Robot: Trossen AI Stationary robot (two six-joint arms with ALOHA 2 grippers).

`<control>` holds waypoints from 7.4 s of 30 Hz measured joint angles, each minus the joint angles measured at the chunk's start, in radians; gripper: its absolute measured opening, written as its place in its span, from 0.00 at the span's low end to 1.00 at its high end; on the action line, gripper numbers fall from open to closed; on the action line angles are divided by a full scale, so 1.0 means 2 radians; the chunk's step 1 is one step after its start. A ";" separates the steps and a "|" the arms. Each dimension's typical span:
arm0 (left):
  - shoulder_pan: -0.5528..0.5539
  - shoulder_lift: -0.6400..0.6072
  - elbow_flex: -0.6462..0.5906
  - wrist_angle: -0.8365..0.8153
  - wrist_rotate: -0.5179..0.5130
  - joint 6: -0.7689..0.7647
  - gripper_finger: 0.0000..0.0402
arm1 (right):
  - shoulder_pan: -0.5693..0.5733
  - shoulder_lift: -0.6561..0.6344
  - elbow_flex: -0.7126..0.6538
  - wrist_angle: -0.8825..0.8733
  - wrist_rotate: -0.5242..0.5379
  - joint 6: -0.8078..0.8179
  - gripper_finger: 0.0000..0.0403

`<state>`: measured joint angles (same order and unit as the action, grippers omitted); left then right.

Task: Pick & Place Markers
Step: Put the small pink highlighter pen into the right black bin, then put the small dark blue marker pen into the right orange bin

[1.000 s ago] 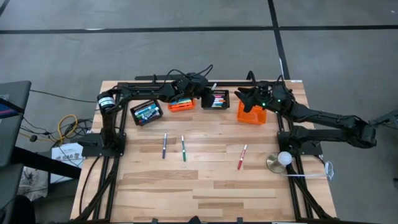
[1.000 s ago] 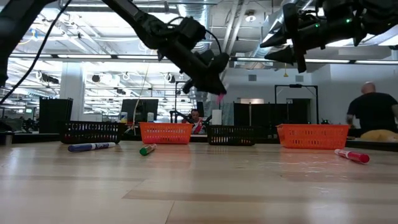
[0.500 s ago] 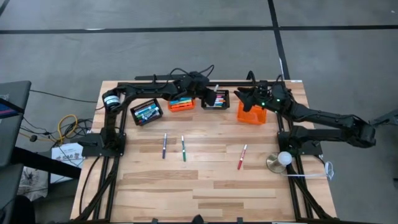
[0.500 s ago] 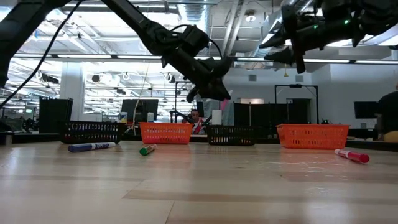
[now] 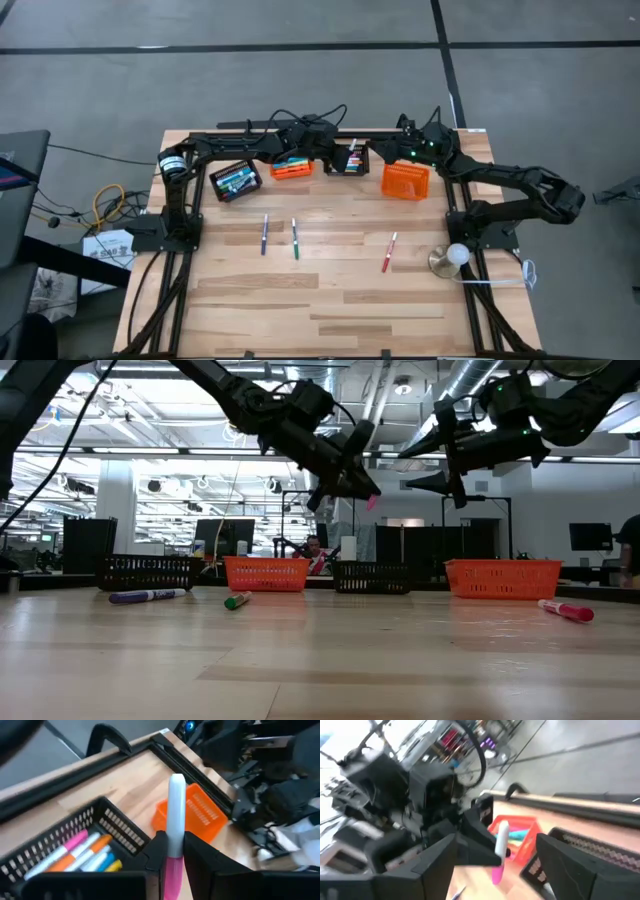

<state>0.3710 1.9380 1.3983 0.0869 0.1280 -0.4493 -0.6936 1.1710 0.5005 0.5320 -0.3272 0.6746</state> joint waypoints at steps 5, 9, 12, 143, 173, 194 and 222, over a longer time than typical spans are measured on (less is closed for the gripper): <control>0.000 -0.025 0.000 0.006 0.002 -0.014 0.13 | -0.007 0.027 0.027 0.000 -0.039 -0.005 0.69; 0.000 -0.037 0.000 0.006 0.002 -0.016 0.13 | 0.001 0.051 0.057 0.000 -0.039 -0.017 0.69; 0.000 -0.044 0.000 0.006 0.002 -0.019 0.13 | 0.004 0.070 0.077 0.000 -0.040 -0.026 0.69; -0.075 -0.468 -0.401 0.059 -0.116 -0.015 0.59 | 0.049 0.421 0.573 -0.684 0.075 -0.448 0.07; -0.075 -0.467 -0.401 0.066 -0.116 -0.013 0.59 | 0.059 0.456 0.574 -0.676 0.098 -0.512 0.29; -0.075 -0.467 -0.402 0.066 -0.116 -0.025 0.59 | 0.162 0.308 0.574 -0.825 0.064 -0.362 0.28; -0.075 -0.467 -0.402 0.066 -0.036 0.013 0.59 | 0.378 0.164 0.503 -0.878 0.284 -0.179 0.28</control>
<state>0.2203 1.0035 0.5934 0.2180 0.0556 -0.4232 0.0624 1.4986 1.5060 -1.2232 0.2416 0.3175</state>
